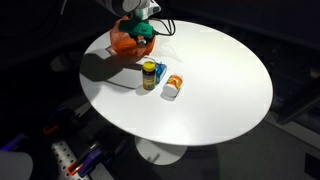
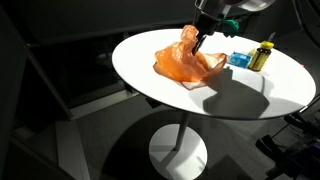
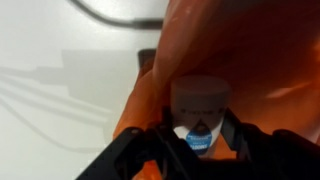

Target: Remove the roll on stick from the plastic bag and put it on the table

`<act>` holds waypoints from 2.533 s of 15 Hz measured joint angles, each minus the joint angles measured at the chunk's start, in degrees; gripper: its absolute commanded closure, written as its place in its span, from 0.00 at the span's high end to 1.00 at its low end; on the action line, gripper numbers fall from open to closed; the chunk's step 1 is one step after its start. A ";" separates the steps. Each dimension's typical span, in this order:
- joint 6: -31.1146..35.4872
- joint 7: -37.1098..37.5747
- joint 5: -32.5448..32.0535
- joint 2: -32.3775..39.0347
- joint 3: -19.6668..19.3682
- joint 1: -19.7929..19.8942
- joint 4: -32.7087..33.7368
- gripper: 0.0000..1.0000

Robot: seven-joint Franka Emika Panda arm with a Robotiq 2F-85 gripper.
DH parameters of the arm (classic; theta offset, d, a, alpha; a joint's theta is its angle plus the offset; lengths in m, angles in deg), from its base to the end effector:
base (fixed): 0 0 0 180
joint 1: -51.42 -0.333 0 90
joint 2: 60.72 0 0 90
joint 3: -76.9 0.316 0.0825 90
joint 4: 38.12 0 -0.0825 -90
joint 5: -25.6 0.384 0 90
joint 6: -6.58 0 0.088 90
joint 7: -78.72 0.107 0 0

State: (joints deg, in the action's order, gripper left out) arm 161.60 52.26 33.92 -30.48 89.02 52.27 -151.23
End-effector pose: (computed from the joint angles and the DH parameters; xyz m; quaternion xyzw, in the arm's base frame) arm 0.6244 0.1129 0.2247 -0.9606 -0.2421 -0.1148 0.0739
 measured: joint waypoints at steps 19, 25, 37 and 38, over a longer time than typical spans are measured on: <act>-23.45 1.77 0.21 -12.88 -2.60 0.96 -0.36 0.25; -25.39 1.56 0.39 -17.42 -5.62 1.23 -6.30 0.25; -24.96 -0.99 2.58 -29.43 -9.24 1.28 -23.16 0.25; -24.65 -0.95 2.57 -30.07 -9.76 1.29 -24.25 0.25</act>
State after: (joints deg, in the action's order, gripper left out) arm 136.95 51.32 36.50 -60.55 79.26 53.56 -175.49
